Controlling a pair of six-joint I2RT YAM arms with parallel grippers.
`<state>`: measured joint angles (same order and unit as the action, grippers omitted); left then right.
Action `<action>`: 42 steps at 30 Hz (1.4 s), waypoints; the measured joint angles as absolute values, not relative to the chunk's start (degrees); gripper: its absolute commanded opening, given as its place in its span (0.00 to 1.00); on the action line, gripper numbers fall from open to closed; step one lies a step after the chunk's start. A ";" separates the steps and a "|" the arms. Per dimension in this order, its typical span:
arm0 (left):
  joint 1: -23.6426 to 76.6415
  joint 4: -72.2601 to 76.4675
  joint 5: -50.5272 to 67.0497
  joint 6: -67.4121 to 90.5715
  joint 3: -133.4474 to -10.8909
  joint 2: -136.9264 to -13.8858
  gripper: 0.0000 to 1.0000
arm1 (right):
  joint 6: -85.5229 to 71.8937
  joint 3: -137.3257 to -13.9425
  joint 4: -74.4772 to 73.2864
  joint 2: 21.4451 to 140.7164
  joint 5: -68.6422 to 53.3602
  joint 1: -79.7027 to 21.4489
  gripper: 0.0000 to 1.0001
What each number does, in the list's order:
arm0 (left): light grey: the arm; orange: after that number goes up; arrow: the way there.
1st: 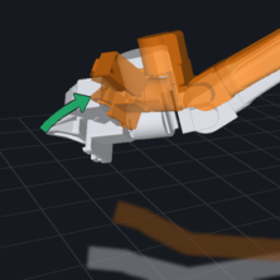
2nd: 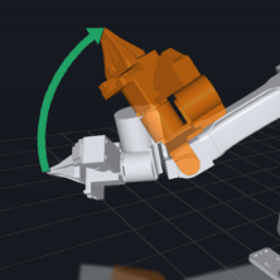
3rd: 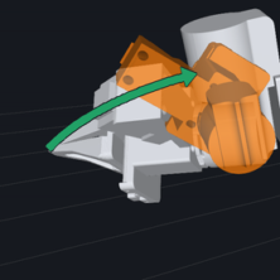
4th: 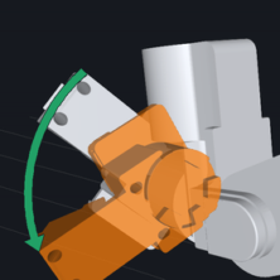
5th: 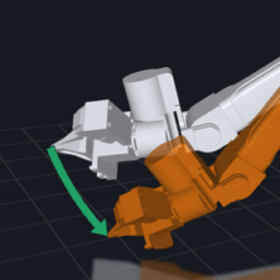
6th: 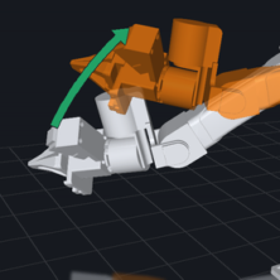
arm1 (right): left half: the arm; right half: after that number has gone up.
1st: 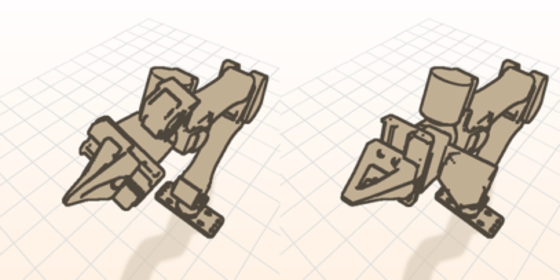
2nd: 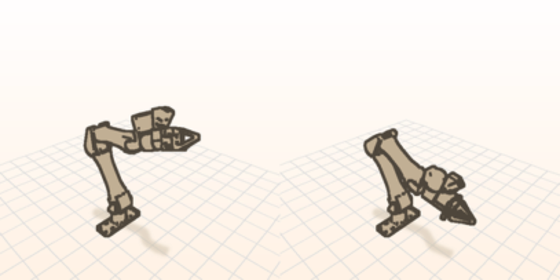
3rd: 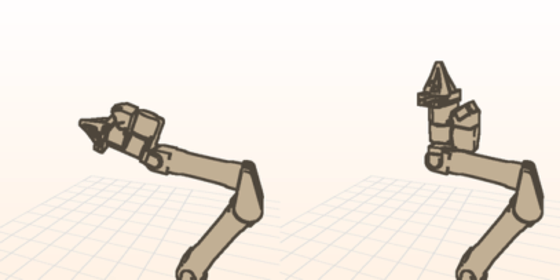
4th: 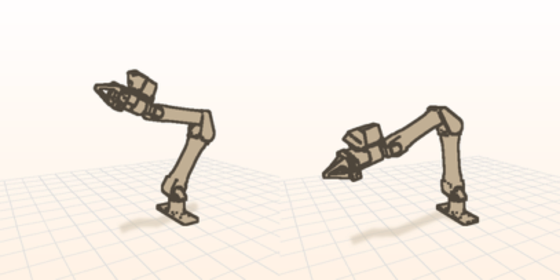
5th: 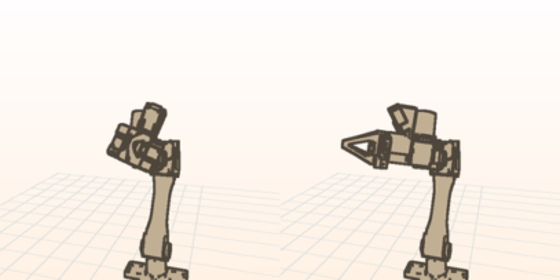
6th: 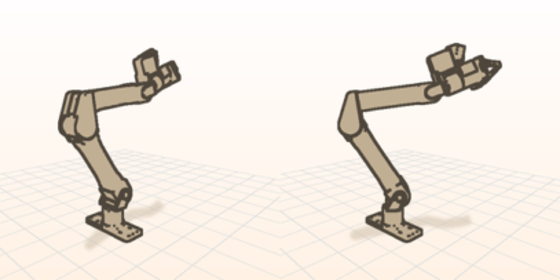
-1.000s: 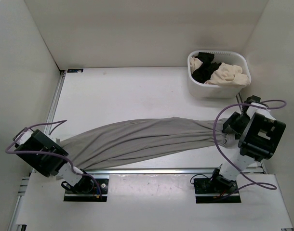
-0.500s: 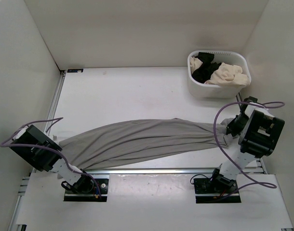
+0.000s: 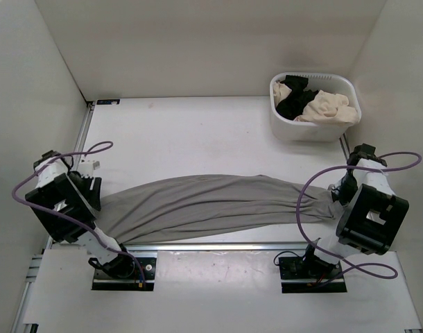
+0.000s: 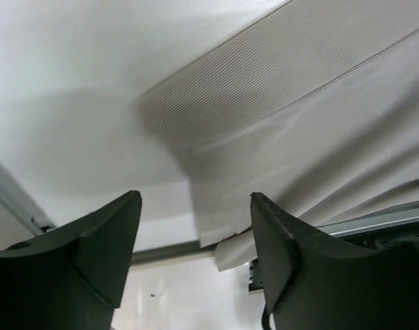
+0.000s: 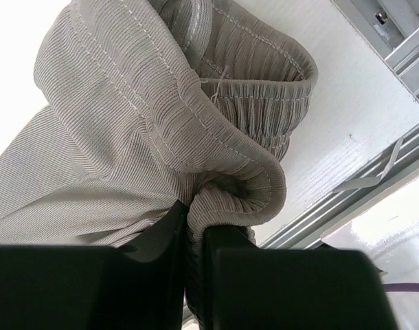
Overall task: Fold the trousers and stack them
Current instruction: Fold the trousers
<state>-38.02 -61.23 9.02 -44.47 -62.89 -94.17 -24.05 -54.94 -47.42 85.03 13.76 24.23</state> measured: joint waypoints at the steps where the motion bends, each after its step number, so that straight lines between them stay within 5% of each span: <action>1: -37.06 -61.21 9.82 -43.88 -62.96 -94.21 0.77 | -24.05 -54.87 -47.55 85.03 13.76 24.23 0.00; 5: -33.12 -59.16 10.20 -42.04 -61.80 -94.96 0.72 | -24.05 -54.87 -47.68 85.03 13.85 24.23 0.00; 7: -31.77 -57.30 9.89 -40.82 -60.53 -96.42 0.44 | -24.03 -55.00 -47.86 85.03 14.28 24.23 0.00; 10: -29.61 -55.64 8.64 -39.24 -59.83 -100.86 0.15 | -23.90 -56.05 -48.75 85.10 15.42 24.18 0.00; 28: -18.48 -53.84 9.67 -32.01 -77.60 -111.33 0.19 | -22.52 -66.28 -55.40 79.15 26.09 12.47 0.00; 42: -17.93 -55.24 8.14 -29.23 -75.24 -111.28 0.27 | -49.45 -88.53 -67.13 94.61 40.53 -57.52 0.00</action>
